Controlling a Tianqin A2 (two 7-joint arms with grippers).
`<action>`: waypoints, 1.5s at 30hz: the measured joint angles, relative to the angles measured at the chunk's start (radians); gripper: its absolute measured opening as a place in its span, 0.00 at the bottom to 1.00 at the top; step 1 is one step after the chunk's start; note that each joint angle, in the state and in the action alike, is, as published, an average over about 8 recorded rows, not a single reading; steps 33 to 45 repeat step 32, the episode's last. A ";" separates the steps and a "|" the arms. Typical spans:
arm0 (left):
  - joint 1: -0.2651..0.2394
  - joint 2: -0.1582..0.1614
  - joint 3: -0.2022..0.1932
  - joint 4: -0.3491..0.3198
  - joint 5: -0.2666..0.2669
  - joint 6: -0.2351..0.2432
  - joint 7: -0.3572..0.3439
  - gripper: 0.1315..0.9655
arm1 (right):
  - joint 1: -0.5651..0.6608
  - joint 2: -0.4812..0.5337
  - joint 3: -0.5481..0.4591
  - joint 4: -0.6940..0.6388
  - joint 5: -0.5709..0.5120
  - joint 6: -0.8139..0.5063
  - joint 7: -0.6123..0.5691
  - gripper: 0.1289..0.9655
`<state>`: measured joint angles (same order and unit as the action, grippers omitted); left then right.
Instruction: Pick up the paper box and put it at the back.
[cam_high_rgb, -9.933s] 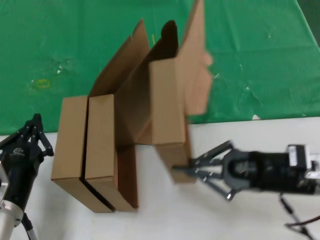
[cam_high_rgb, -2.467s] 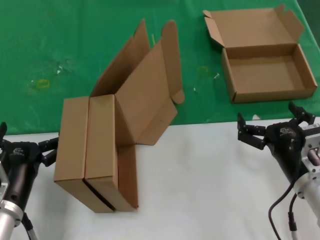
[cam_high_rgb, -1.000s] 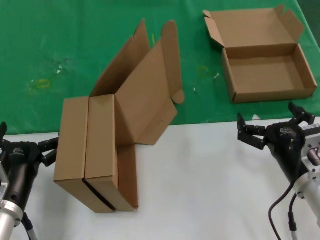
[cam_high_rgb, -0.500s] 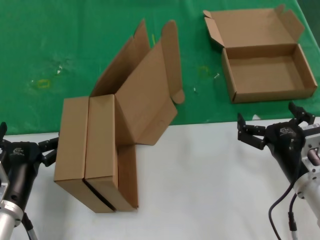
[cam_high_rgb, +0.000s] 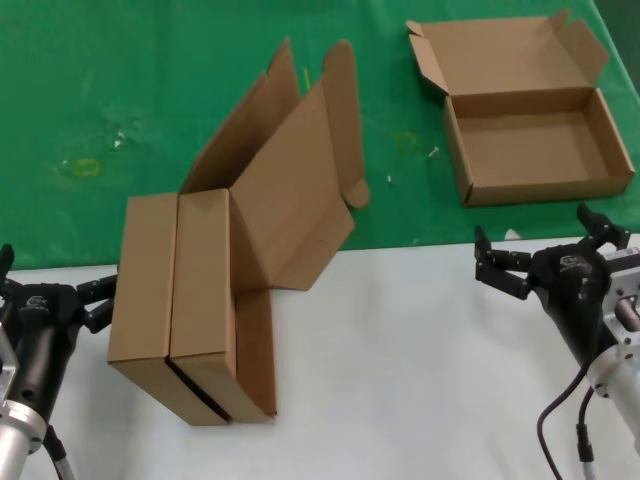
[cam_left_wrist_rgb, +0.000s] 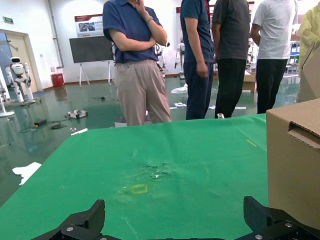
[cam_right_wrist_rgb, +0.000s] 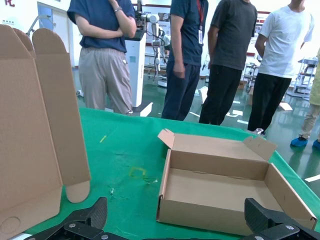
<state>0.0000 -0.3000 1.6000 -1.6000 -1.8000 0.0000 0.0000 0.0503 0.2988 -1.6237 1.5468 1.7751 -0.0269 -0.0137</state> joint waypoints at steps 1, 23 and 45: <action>0.000 0.000 0.000 0.000 0.000 0.000 0.000 1.00 | 0.000 0.000 0.000 0.000 0.000 0.000 0.000 1.00; 0.000 0.000 0.000 0.000 0.000 0.000 0.000 1.00 | 0.000 0.000 0.000 0.000 0.000 0.000 0.000 1.00; 0.000 0.000 0.000 0.000 0.000 0.000 0.000 1.00 | 0.000 0.000 0.000 0.000 0.000 0.000 0.000 1.00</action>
